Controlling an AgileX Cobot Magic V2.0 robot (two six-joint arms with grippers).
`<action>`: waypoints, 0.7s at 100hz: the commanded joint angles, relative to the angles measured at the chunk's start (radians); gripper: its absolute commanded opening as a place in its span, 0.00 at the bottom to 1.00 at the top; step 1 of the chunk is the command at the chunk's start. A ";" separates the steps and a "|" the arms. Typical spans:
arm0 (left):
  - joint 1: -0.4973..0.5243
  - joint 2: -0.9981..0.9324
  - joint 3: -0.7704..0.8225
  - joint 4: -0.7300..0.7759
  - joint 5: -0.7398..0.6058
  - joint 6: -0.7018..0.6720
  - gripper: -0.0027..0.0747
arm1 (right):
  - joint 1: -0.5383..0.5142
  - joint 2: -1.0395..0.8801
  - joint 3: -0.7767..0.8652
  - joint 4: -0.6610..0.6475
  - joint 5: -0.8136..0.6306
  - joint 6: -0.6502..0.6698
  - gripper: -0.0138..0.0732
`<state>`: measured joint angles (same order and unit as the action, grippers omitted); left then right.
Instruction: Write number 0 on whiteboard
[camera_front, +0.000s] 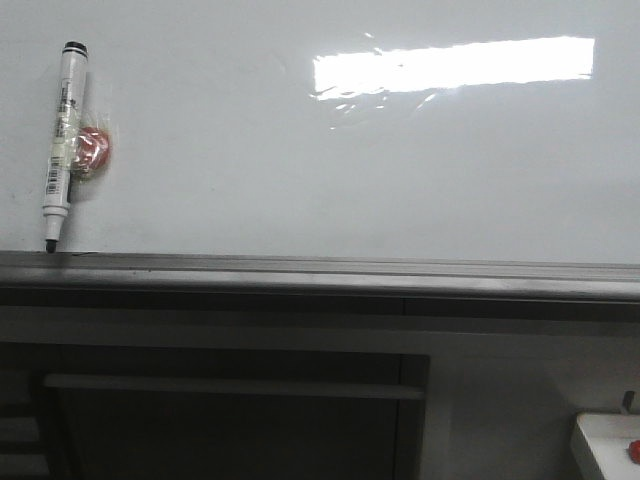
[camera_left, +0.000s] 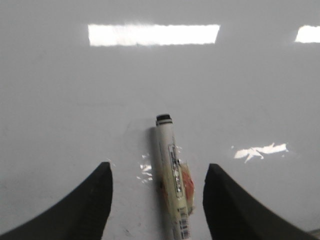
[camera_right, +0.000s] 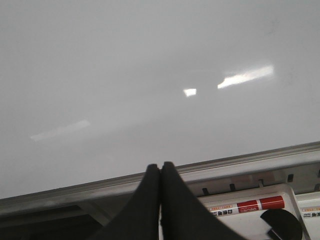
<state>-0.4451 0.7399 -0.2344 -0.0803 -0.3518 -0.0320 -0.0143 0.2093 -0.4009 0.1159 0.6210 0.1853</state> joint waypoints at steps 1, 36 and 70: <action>-0.041 0.077 -0.017 -0.045 -0.156 -0.005 0.50 | -0.005 0.020 -0.036 0.004 -0.066 -0.011 0.10; -0.143 0.389 -0.015 -0.110 -0.355 -0.078 0.50 | -0.005 0.020 -0.036 0.004 -0.062 -0.011 0.10; -0.162 0.488 -0.017 -0.119 -0.400 -0.122 0.50 | -0.005 0.020 -0.036 0.004 -0.062 -0.011 0.10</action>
<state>-0.5982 1.2202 -0.2263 -0.1937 -0.6514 -0.1353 -0.0143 0.2093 -0.4009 0.1181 0.6275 0.1853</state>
